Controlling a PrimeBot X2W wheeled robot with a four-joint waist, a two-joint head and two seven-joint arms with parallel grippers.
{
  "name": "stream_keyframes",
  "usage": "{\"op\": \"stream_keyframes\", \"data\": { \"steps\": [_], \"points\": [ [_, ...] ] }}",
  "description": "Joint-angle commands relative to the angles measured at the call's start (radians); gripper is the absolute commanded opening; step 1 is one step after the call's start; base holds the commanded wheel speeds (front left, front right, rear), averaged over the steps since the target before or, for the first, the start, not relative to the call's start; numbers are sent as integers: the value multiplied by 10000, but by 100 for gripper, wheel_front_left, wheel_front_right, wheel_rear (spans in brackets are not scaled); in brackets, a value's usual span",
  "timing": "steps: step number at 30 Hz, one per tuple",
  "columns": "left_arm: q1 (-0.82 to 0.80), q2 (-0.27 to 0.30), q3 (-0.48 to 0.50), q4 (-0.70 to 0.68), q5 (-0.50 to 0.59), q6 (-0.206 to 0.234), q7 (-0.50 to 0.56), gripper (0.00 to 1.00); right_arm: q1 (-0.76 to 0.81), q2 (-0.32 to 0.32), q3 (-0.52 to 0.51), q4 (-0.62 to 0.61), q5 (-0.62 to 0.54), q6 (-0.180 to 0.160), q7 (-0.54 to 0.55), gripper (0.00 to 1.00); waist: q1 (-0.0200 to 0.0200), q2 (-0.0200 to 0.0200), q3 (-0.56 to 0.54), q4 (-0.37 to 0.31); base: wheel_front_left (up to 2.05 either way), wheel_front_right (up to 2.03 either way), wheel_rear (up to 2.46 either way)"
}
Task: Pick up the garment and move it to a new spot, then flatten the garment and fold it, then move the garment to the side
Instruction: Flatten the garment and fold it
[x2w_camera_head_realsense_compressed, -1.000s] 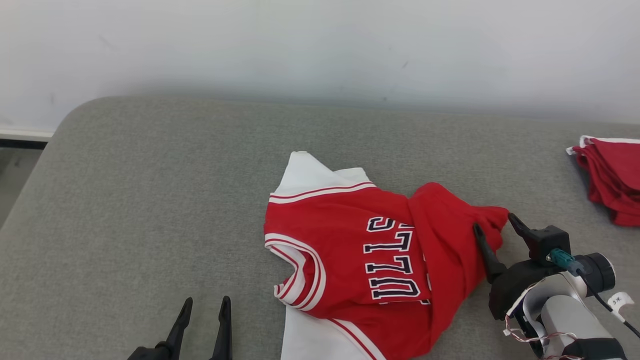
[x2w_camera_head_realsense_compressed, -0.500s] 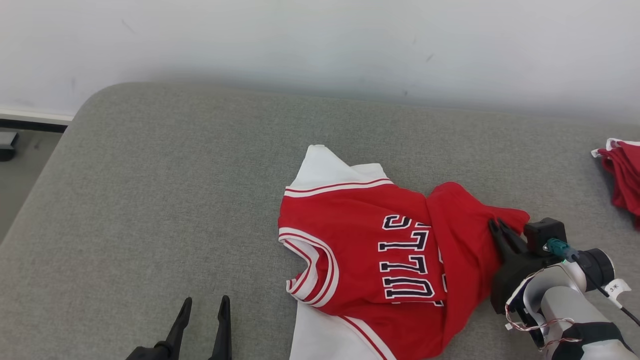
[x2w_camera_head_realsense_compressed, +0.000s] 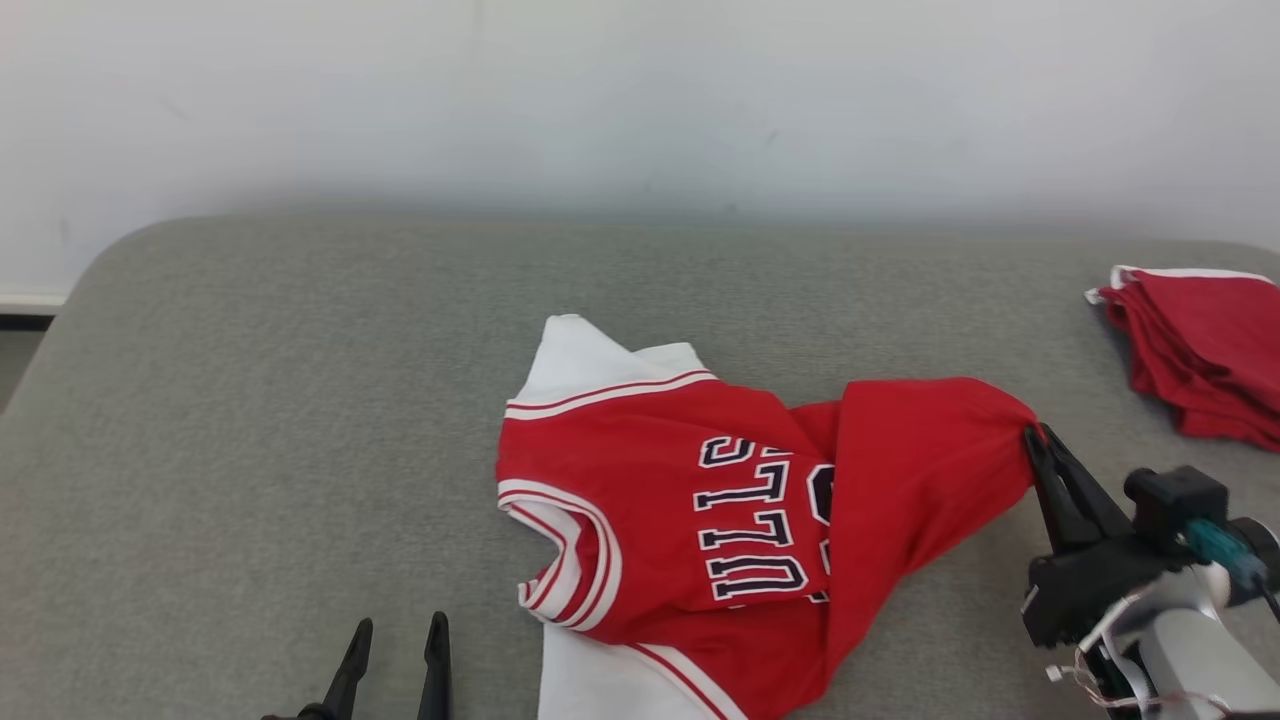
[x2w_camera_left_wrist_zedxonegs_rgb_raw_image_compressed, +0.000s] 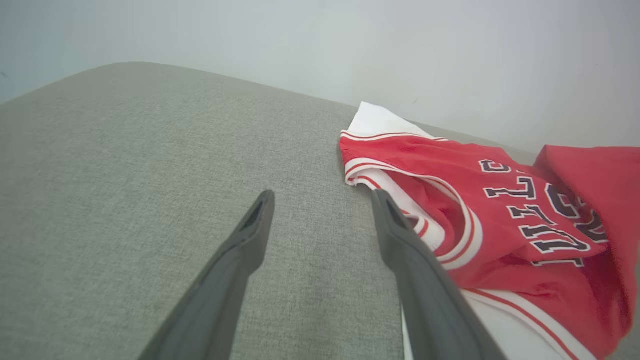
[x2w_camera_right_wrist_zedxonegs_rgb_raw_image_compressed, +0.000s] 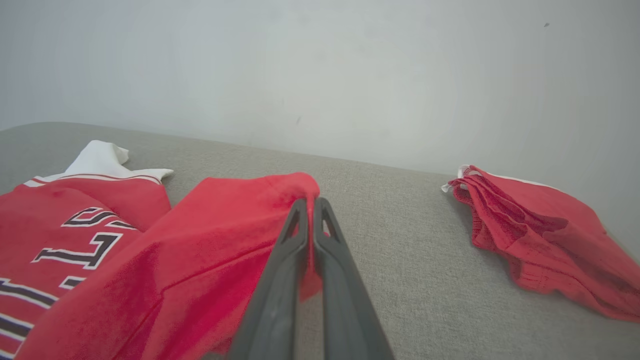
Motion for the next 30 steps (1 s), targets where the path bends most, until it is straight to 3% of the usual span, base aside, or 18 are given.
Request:
{"op": "stream_keyframes", "data": {
  "steps": [1,10,15,21,26,27,28,29,30],
  "points": [
    [63,-3,14,-35,-99,10,-14,100,333,-120,-133,-339,-39,-27,-11,0,0,0,7,-357,0,0,0],
    [-129,-3,21,-62,-164,27,-14,100,3194,-33,-1942,-3977,-326,-27,1202,0,0,0,271,-885,0,0,0],
    [-265,-2,5,22,-140,-28,-14,100,4575,490,-3085,-5636,-509,-27,2053,0,0,0,355,-907,0,0,0],
    [-284,0,16,90,-121,-85,-14,100,5606,989,-3707,-5900,-610,-27,2524,0,0,0,354,-805,0,0,0],
    [-151,-3,74,167,-121,-99,-14,100,5753,1014,-3711,-4799,-687,-27,2334,0,0,0,252,-797,0,0,0],
    [-121,-3,84,194,-116,-105,-14,100,5663,1048,-3724,-4661,-768,-27,2208,25,0,0,211,-801,0,0,0],
    [-91,-2,91,211,-106,-116,-14,100,5622,1088,-3753,-4532,-835,-27,2119,80,0,0,173,-804,0,0,0],
    [-69,0,97,223,-93,-118,-14,100,5576,1122,-3823,-4416,-859,-27,1995,100,0,0,143,-810,0,0,0],
    [-57,-2,105,228,-86,-127,-14,100,5523,1127,-3855,-4323,-910,-27,1876,100,0,0,118,-815,0,0,0]
  ]
}}
